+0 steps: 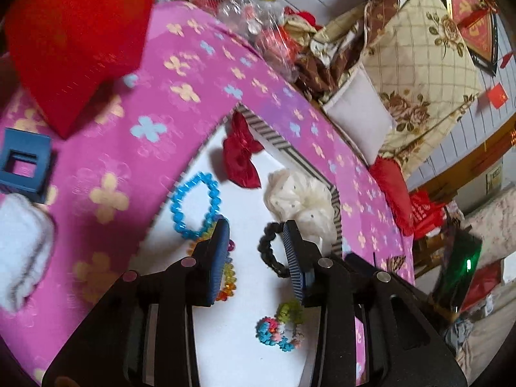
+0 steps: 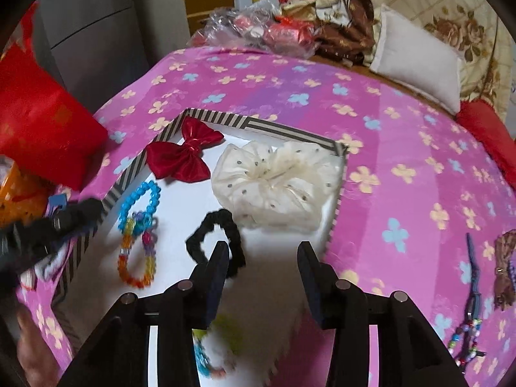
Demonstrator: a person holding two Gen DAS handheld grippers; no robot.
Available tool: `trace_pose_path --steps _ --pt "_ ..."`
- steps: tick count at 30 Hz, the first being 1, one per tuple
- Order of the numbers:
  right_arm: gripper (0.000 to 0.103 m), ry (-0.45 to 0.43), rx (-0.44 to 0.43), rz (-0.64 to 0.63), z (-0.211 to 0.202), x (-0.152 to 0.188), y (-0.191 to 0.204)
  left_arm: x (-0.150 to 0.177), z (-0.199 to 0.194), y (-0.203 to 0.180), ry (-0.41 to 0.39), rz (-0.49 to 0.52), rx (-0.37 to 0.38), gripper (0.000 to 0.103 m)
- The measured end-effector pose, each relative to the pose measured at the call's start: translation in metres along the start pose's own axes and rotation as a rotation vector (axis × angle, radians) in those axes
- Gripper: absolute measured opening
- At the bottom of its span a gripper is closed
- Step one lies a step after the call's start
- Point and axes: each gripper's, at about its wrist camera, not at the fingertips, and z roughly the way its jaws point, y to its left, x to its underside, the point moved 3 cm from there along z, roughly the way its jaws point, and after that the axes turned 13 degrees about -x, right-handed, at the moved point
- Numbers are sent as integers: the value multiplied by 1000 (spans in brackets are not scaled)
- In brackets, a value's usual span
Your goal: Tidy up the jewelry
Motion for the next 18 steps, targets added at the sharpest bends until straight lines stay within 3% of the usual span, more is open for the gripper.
trace_pose_path --steps 5,11,18 --pt "42 18 -6 -123 -1 11 31 -2 -16 12 -62 -36 -80 34" --pt "42 69 -47 -201 32 14 79 -4 -23 19 -124 -26 -174 34" --pt "42 100 42 -272 64 17 94 -7 -14 26 -109 -37 -177 33"
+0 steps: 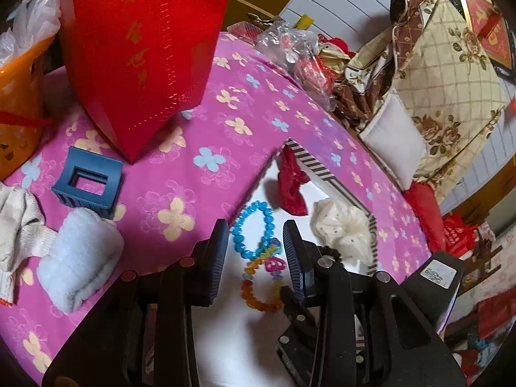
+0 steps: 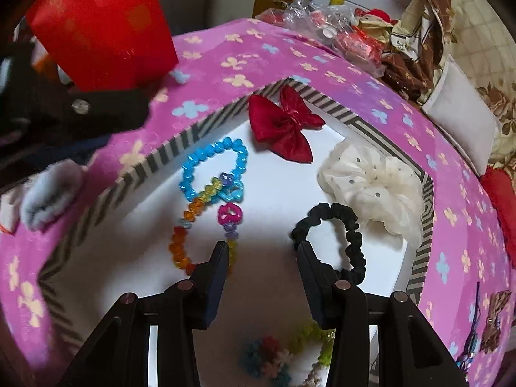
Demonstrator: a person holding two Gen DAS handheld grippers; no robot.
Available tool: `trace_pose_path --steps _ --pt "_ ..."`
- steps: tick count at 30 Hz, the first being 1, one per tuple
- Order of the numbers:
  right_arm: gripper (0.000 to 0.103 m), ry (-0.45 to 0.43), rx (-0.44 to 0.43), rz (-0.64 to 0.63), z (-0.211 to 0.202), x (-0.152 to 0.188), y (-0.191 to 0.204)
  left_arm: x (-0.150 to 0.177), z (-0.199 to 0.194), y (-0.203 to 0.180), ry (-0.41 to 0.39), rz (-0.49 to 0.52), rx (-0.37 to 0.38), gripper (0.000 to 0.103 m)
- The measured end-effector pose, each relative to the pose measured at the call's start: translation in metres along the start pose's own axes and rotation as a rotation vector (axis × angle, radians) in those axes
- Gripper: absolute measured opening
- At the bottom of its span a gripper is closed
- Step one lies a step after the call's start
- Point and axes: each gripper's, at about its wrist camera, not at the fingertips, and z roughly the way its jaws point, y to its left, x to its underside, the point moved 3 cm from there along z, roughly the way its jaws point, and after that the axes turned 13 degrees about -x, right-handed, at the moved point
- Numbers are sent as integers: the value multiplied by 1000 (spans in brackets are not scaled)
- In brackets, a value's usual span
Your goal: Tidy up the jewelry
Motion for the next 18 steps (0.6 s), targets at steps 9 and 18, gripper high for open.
trace_pose_path --steps 9,18 --pt "43 10 143 3 -11 3 -32 0 -3 3 -1 -16 1 33" --pt "43 -54 3 111 -59 11 -54 2 -7 2 -11 -31 -25 34"
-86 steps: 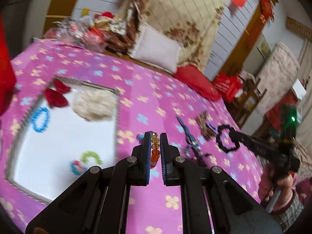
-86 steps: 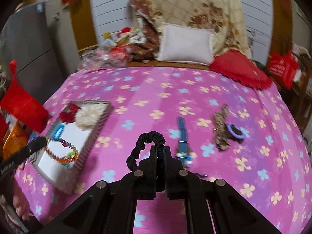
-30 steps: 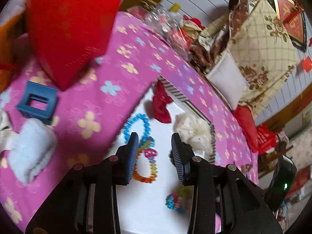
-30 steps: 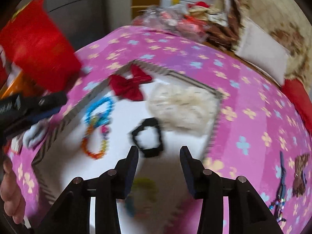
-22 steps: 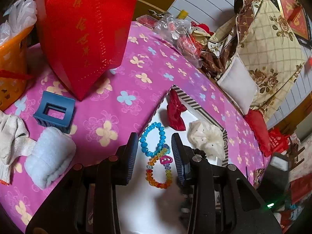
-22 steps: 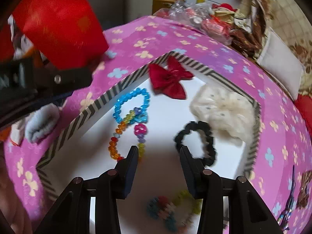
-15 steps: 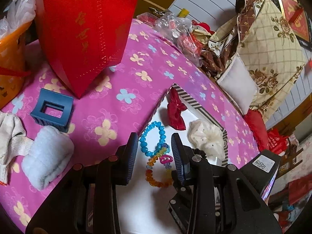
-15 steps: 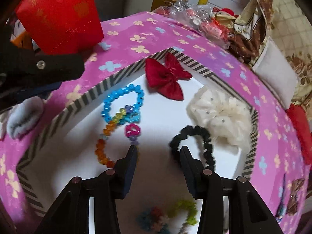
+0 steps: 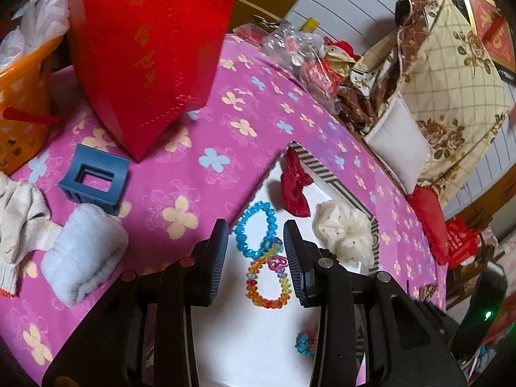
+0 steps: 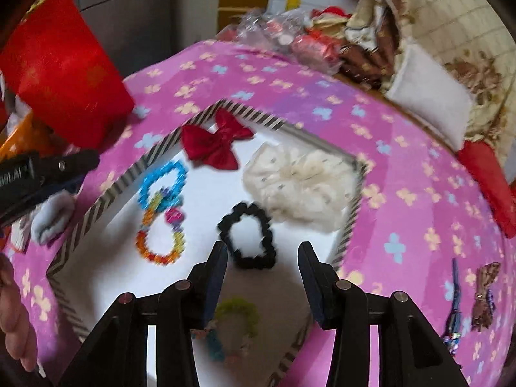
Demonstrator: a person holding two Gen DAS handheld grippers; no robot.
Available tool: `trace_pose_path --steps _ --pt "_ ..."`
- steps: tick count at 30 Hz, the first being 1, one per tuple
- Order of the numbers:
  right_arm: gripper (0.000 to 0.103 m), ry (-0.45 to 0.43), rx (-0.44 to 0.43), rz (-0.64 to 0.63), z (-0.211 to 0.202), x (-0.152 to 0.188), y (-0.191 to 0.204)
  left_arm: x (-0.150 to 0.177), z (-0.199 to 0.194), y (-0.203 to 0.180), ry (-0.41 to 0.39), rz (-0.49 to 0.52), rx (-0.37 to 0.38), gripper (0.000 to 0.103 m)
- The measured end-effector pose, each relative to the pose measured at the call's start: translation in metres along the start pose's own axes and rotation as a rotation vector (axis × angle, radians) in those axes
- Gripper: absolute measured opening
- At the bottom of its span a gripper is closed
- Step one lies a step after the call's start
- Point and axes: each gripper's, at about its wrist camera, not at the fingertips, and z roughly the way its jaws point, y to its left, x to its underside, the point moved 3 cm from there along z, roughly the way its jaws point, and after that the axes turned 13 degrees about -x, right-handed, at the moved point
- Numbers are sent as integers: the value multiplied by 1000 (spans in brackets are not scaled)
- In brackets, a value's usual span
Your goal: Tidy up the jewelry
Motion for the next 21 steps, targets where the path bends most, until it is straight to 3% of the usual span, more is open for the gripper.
trace_pose_path --steps 6,10,14,18,21 --pt "43 50 -66 -91 34 1 38 -6 -9 15 -34 -44 0 34" --pt "43 85 -75 -157 56 0 54 -9 -4 23 -8 -80 23 34" --pt "43 102 -14 -206 69 -3 55 -8 4 21 30 -83 46 34" --pt "43 105 136 -219 73 -13 41 -8 0 18 17 -66 33 34" --pt "43 36 144 -168 51 -20 23 -7 -2 17 18 -60 33 34"
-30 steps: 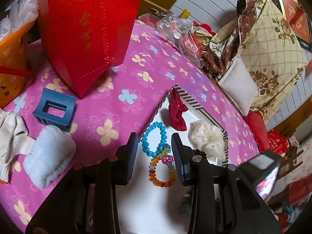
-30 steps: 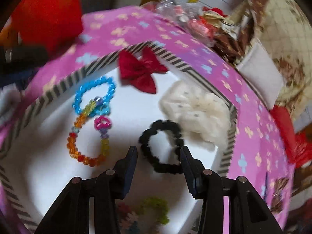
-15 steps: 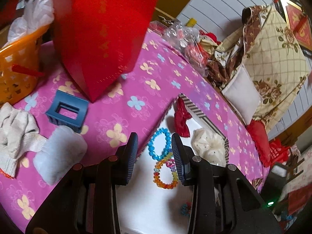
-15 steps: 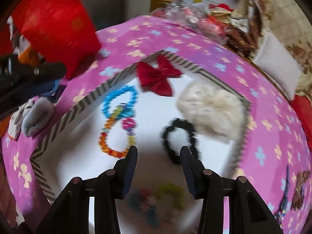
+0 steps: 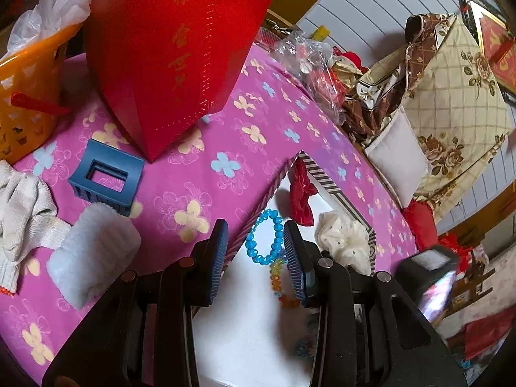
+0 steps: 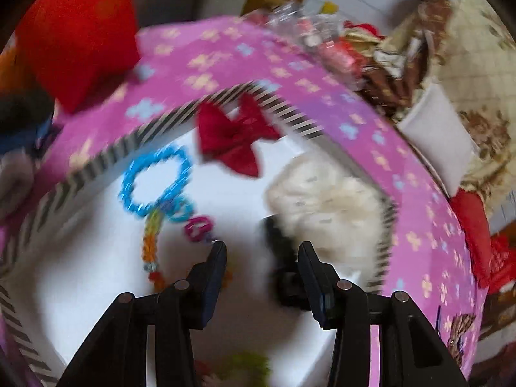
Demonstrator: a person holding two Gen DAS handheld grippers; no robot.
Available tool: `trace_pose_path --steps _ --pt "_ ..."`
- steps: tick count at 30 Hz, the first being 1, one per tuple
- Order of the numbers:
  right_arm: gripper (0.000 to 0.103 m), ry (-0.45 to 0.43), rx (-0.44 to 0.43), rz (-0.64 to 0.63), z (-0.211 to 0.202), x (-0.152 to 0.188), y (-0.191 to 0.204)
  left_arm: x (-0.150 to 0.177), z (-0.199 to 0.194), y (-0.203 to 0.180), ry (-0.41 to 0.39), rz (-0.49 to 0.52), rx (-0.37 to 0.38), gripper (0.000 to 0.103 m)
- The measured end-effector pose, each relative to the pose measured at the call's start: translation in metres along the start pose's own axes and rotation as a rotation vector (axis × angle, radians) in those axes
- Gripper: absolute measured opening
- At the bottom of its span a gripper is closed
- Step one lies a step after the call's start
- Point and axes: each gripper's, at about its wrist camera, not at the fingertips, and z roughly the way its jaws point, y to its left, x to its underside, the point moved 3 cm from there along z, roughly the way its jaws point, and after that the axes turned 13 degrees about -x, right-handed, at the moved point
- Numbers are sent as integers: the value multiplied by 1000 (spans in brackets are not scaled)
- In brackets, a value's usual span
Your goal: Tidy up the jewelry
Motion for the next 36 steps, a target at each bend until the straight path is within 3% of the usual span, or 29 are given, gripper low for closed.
trace_pose_path --steps 4,9,17,20,23,29,36 --pt "43 -93 -35 147 -53 11 -43 4 -4 -6 4 18 11 34" --pt "44 -160 -26 303 -123 76 -101 19 -16 -29 -3 103 23 34" --pt "45 -122 147 575 -208 270 -208 70 -47 -84 -85 310 9 34" --pt "45 -104 191 673 -229 331 -239 100 -60 -110 -125 384 17 41" --pt "45 -121 209 764 -248 384 -264 130 -68 -132 -111 435 55 42" --pt "45 -173 171 839 -250 430 -289 199 -62 -168 49 504 93 42" --pt "45 -224 135 828 -217 428 -307 259 -35 -237 158 670 44 42"
